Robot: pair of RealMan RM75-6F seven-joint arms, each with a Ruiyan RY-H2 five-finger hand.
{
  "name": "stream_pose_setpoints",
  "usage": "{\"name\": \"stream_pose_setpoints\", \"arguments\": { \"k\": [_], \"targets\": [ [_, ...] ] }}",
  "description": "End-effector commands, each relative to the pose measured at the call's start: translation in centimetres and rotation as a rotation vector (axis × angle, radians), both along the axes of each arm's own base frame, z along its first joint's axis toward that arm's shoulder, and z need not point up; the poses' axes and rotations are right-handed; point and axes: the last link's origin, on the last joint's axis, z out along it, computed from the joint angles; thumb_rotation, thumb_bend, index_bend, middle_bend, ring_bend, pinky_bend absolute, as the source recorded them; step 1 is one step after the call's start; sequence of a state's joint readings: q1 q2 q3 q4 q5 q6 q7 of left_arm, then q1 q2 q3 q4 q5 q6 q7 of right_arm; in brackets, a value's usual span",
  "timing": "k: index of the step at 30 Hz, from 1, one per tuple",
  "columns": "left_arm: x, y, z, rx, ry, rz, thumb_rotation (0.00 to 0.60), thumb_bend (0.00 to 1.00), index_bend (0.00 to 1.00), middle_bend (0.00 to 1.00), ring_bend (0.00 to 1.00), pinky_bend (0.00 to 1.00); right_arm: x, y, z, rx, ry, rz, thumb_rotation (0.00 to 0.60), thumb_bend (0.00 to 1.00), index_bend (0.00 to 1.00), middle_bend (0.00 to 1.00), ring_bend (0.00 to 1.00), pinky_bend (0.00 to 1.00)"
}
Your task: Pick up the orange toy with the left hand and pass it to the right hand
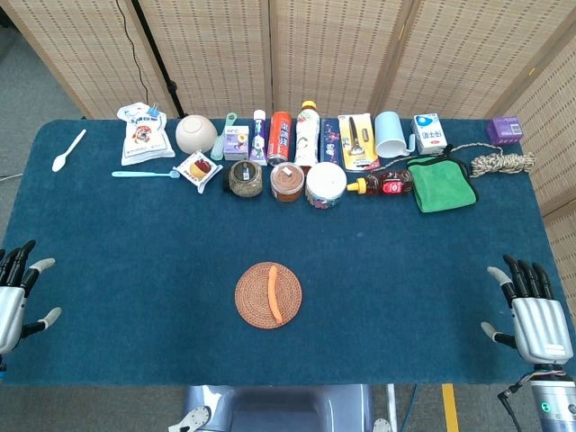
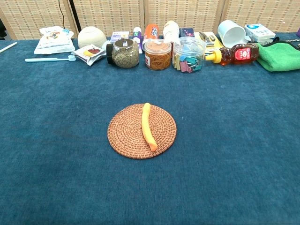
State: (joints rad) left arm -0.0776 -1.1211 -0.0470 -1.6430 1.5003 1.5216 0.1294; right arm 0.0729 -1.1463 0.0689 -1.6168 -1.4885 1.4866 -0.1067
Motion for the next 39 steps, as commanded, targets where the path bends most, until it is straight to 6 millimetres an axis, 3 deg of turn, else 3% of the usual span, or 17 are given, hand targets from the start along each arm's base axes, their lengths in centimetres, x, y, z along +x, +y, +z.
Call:
{"name": "stream_pose_setpoints", "arguments": {
  "k": [1,20,35,39],
  "targets": [
    [0.0,0.0,-0.1,-0.006,0.0,0.003,0.6,0.03,0.26,0.06,0.08,0.0,0.0,0.0,0.0,0.0,-0.001,-0.002,0.6,0.0,0.18,0.06,0.06,0.01],
    [0.4,0.2,0.0,-0.018,-0.006,-0.027,0.6,0.03,0.26,0.08,0.09,0.0,0.0,0.2,0.0,0.002,-0.007,-0.002,0.6,0.0,0.18,0.06,0.06,0.01],
    [0.7,0.8,0.1,-0.036,-0.008,-0.056,0.6,0.08,0.31,0.14,0.17,0.0,0.3,0.6,0.2,-0.001,-0.004,0.001,0.6,0.0,0.18,0.06,0.06,0.01],
    [0.7,1.1,0.0,-0.041,-0.002,-0.065,0.6,0.08,0.33,0.16,0.2,0.06,0.4,0.4,0.2,0.003,0.002,-0.002,0.6,0.0,0.18,0.06,0.06,0.01]
  ]
}}
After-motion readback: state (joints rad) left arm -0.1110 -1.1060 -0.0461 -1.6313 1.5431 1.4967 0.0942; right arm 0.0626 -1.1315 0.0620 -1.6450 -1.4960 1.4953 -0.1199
